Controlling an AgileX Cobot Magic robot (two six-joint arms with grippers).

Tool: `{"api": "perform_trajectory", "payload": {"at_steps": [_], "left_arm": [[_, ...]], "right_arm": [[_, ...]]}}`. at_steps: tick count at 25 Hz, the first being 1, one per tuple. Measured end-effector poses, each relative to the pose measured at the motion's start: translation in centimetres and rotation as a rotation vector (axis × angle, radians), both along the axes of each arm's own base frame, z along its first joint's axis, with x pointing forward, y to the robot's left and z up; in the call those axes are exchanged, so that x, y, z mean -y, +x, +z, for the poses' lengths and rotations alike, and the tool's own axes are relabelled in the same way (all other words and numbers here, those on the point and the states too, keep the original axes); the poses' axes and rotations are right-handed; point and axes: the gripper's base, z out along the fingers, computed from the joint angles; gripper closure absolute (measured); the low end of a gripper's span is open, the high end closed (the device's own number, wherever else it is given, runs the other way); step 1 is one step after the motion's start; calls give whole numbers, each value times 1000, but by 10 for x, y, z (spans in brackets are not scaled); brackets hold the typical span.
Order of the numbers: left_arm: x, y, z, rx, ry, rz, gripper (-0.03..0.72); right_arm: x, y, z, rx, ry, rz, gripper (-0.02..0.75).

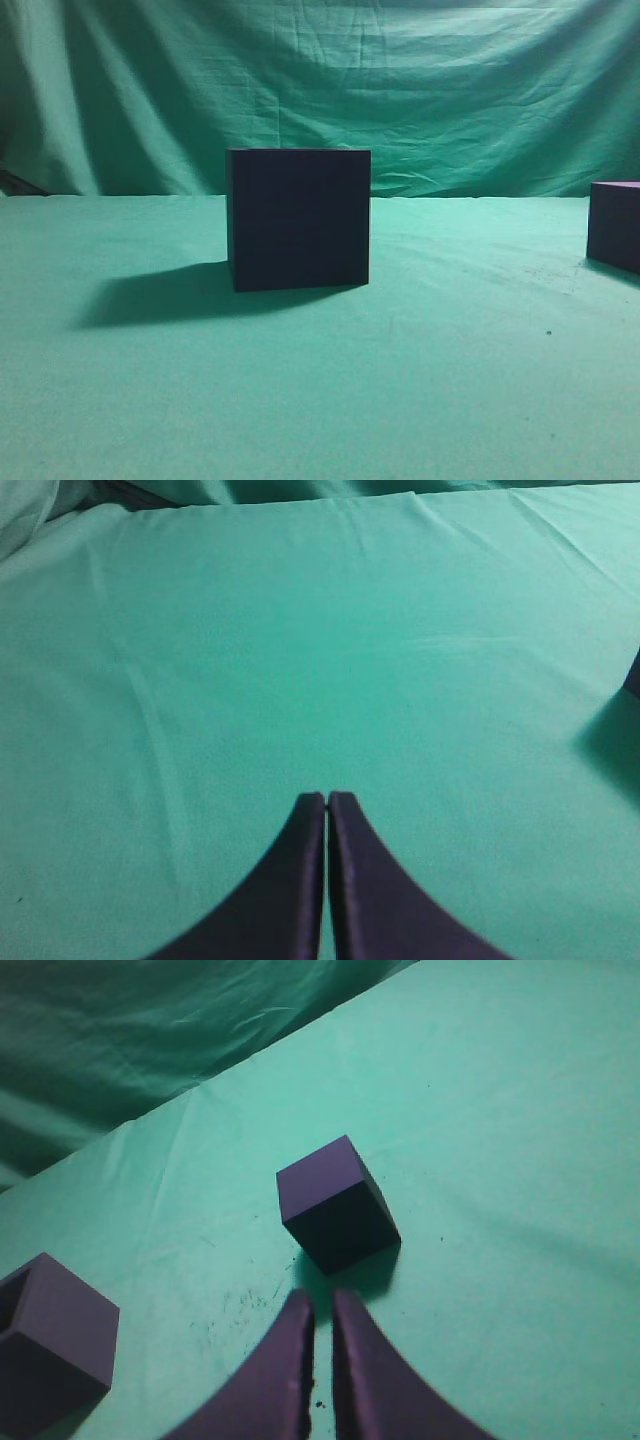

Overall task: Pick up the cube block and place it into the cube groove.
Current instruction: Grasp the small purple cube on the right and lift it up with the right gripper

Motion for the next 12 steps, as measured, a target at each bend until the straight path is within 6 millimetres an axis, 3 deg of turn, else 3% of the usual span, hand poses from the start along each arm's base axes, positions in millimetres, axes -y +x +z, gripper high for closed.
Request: {"api": "perform_trajectory", "payload": {"at_steps": [12], "left_arm": [[0,0,0,0,0,0,688]], "right_arm": [[0,0,0,0,-2,1,689]]}}
